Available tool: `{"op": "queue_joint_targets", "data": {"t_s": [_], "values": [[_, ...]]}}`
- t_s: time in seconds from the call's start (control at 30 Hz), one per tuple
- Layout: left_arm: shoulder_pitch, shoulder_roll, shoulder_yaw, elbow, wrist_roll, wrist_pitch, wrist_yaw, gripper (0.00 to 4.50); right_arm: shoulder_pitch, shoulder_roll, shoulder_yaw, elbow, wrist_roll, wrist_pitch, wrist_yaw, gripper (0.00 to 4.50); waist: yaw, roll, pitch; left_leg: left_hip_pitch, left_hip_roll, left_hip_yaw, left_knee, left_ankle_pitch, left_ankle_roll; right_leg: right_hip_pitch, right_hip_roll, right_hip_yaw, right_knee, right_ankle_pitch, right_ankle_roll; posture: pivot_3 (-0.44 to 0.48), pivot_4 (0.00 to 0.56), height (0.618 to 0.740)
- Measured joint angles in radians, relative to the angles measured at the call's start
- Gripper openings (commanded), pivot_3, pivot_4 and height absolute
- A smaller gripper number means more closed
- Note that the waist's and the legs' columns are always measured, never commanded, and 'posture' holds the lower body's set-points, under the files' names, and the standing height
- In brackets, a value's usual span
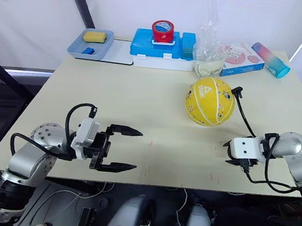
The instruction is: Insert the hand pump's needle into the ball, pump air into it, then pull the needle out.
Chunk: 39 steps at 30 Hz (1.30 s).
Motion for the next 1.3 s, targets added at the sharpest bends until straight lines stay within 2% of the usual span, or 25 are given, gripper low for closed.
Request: {"op": "queue_joint_targets", "data": {"t_s": [0.83, 0.87, 0.93, 0.97, 1.3], "values": [[0.047, -0.013, 0.027, 0.016, 0.000, -0.065, 0.009, 4.50, -0.032, 0.039, -0.001, 0.072, 0.021, 0.035, 0.016, 2.04, -0.001, 0.000, 0.000, 0.000, 0.000, 0.000, 0.000, 0.000, 0.000, 0.000, 0.000, 0.000, 0.000, 0.000, 0.000, 0.000, 0.150, 0.739], [0.047, -0.013, 0.027, 0.016, 0.000, -0.065, 0.009, 4.50, -0.032, 0.039, -0.001, 0.071, 0.022, 0.039, 0.015, 3.06, -0.001, 0.000, 0.000, 0.000, 0.000, 0.000, 0.000, 0.000, 0.000, 0.000, 0.000, 0.000, 0.000, 0.000, 0.000, 0.000, 0.150, 0.739], [0.048, -0.013, 0.027, 0.016, 0.000, -0.066, 0.009, 4.50, -0.026, 0.040, -0.001, 0.078, 0.025, 0.050, 0.016, 3.78, -0.001, 0.000, 0.000, 0.000, 0.000, 0.000, 0.000, 0.000, 0.000, 0.000, 0.000, 0.000, 0.000, 0.000, 0.000, 0.000, 0.150, 0.739], [0.049, -0.013, 0.027, 0.016, 0.000, -0.066, 0.009, 4.50, -0.018, 0.042, -0.001, 0.085, 0.026, 0.057, 0.016, 4.34, -0.002, 0.000, 0.000, 0.000, 0.000, 0.000, 0.000, 0.000, 0.000, 0.000, 0.000, 0.000, 0.000, 0.000, 0.000, 0.000, 0.150, 0.739], [0.052, -0.012, 0.028, 0.017, -0.001, -0.068, 0.000, 4.50, 0.034, 0.036, -0.040, 0.028, 0.096, 0.049, 0.017, 4.43, -0.004, 0.002, 0.001, 0.000, 0.000, 0.000, -0.001, 0.000, -0.001, 0.000, 0.001, 0.000, 0.000, 0.000, 0.000, 0.000, 0.150, 0.739]]}}
